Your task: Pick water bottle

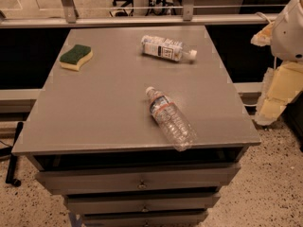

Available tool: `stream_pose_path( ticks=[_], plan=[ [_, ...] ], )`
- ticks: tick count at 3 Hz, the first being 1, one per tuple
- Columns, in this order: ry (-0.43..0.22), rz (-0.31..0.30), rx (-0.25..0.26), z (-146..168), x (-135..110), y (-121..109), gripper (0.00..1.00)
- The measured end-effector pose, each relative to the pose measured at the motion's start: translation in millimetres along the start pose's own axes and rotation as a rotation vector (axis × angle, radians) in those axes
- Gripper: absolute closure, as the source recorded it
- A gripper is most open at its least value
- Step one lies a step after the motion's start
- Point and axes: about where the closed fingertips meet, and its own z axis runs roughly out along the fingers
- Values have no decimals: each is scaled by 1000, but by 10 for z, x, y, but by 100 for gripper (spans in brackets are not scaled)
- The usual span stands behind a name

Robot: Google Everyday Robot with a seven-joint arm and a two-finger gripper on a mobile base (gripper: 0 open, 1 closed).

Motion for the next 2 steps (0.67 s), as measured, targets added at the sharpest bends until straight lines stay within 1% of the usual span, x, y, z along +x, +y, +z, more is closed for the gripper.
stream_pose_path(
  ticks=[1, 2],
  plan=[
    [-83, 17, -24, 109, -264, -29, 0],
    [-173, 56, -60, 322, -786, 19, 0]
  ],
)
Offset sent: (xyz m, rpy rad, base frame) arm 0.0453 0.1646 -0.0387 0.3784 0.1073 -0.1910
